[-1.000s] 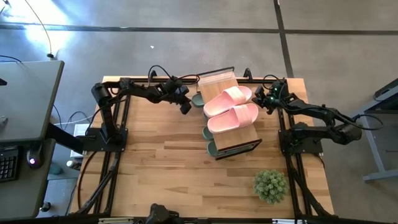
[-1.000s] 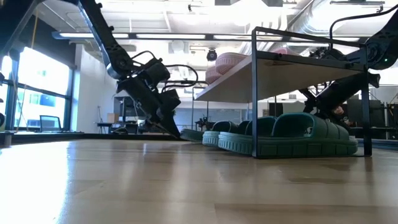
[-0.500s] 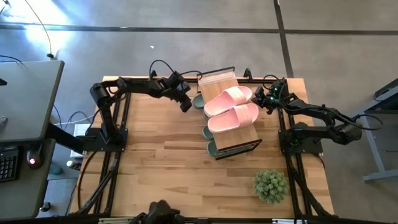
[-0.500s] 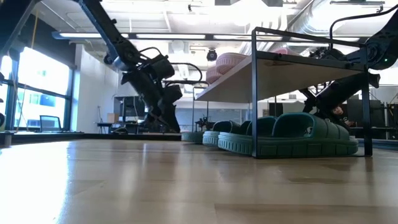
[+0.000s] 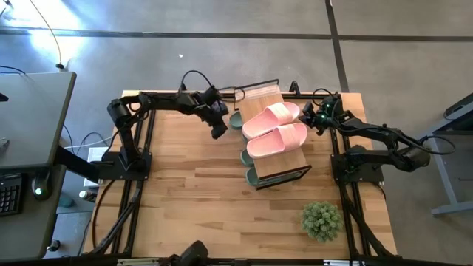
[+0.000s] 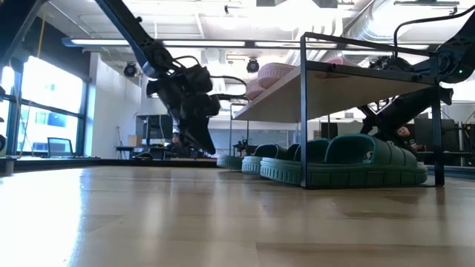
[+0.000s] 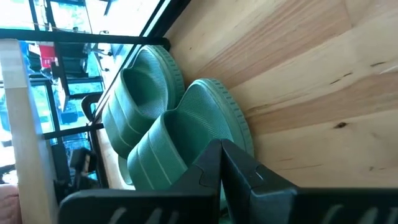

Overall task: Pick and place slides into the shelf
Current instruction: Adjust the green slides

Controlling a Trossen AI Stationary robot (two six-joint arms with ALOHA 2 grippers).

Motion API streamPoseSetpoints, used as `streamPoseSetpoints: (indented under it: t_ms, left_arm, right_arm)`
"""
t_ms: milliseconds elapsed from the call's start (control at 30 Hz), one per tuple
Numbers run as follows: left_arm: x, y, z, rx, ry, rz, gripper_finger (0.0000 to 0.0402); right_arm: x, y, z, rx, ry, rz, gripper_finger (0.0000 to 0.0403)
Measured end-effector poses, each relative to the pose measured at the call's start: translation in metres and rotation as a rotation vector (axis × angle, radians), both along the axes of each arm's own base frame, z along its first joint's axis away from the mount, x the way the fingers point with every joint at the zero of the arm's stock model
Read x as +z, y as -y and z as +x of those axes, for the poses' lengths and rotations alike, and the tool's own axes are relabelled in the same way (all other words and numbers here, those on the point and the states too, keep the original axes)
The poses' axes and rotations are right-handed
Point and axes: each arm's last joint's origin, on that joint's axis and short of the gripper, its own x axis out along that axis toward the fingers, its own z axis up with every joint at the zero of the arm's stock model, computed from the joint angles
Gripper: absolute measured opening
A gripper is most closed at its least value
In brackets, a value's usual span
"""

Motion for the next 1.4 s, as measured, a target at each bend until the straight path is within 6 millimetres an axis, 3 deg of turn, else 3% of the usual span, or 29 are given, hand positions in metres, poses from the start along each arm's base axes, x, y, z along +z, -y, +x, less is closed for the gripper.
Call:
streamPoseSetpoints:
  t_ms: [300, 500, 1400]
  left_arm:
    - [-0.002, 0.021, 0.028, -0.021, -0.023, 0.168, 0.0000]
    - [-0.016, 0.019, 0.028, 0.025, -0.091, 0.177, 0.0000]
    - [-0.011, 0.008, 0.032, 0.187, -0.111, 0.369, 0.0000]
  right_arm:
    - [0.002, 0.001, 0.001, 0.000, 0.011, -0.020, 0.0000]
    - [0.002, 0.001, 0.001, -0.001, 0.012, -0.021, 0.0000]
    - [0.002, 0.001, 0.001, 0.000, 0.012, -0.022, 0.0000]
